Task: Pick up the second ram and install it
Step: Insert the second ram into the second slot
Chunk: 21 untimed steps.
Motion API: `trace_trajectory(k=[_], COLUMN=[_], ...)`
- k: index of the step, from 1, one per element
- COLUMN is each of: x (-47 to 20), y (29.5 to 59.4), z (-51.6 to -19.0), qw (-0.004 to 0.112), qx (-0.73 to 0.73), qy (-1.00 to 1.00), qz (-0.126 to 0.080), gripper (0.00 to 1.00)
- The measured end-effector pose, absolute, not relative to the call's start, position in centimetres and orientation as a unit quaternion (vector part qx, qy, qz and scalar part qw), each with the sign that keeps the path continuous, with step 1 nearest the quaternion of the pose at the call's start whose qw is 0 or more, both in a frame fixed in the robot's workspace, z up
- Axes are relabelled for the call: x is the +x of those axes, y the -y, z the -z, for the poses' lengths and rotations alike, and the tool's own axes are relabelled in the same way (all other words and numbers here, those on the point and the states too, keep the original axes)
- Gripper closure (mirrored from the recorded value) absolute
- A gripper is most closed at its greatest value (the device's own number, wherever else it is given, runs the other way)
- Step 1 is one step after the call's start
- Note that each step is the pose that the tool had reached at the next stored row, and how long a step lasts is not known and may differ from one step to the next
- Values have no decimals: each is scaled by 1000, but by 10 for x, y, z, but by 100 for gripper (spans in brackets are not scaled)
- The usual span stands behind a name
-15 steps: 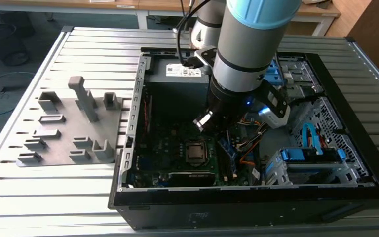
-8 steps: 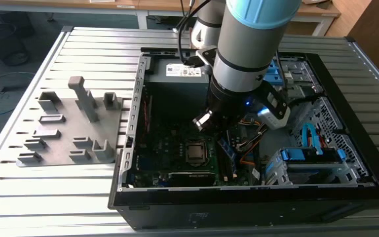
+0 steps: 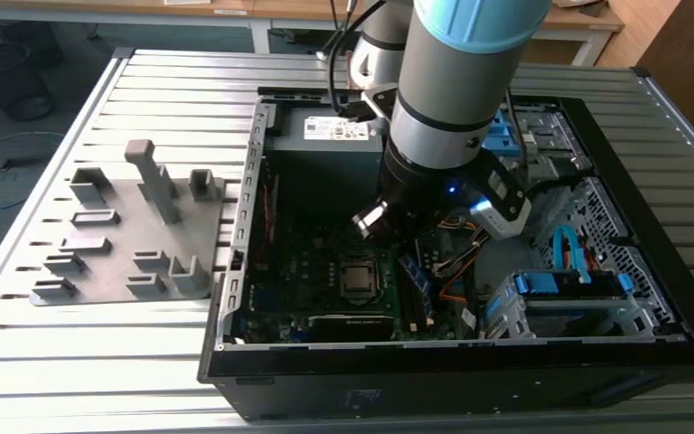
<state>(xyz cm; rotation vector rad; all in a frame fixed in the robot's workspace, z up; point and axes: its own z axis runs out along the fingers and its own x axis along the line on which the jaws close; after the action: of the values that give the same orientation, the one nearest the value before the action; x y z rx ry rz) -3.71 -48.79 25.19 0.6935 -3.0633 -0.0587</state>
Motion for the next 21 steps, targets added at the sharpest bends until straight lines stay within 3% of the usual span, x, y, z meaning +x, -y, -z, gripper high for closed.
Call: trace_trajectory(k=[21], x=[-37], y=[488], z=[-252], qw=[-1], qx=[156], qy=[988], qz=[17], gripper=[86])
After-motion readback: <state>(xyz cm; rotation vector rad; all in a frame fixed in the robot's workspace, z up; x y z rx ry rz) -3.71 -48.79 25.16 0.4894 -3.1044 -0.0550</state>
